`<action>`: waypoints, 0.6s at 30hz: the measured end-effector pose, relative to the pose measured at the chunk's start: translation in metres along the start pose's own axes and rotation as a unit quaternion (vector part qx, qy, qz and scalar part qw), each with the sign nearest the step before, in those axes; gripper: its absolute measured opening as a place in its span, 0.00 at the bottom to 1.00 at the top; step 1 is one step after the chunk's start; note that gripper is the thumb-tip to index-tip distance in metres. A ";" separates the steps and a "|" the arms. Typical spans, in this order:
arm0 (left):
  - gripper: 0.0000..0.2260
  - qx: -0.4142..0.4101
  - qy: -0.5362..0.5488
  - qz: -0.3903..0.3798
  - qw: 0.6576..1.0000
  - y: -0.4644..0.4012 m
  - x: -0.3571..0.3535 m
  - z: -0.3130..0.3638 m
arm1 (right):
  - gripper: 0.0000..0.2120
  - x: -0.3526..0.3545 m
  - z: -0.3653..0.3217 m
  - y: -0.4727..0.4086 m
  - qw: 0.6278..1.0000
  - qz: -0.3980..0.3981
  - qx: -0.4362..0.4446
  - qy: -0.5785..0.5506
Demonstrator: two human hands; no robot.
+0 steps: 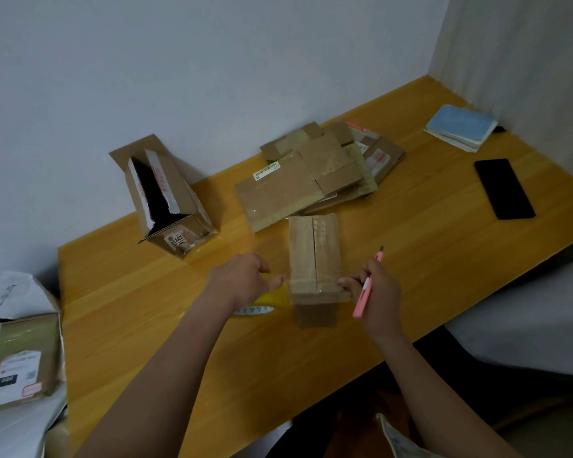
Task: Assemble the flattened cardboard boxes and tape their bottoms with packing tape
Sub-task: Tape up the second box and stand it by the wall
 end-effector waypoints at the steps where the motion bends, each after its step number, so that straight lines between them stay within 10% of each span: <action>1: 0.25 -0.001 0.009 -0.010 1.000 -0.001 -0.004 -0.001 | 0.20 0.000 0.003 0.000 1.000 -0.002 -0.007 -0.003; 18: 0.16 -0.086 0.082 -0.006 0.993 -0.005 -0.040 -0.006 | 0.15 -0.016 0.022 -0.015 0.991 -0.014 -0.077 -0.111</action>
Point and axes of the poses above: each hand's wrist, its own y-axis away from the middle knuckle, its own x-axis out of the back of the hand, z = x × y, the point moved 2 cm from there along -y, towards the middle knuckle, and after that the axes turned 4 degrees about -x, right-handed, at the moved point
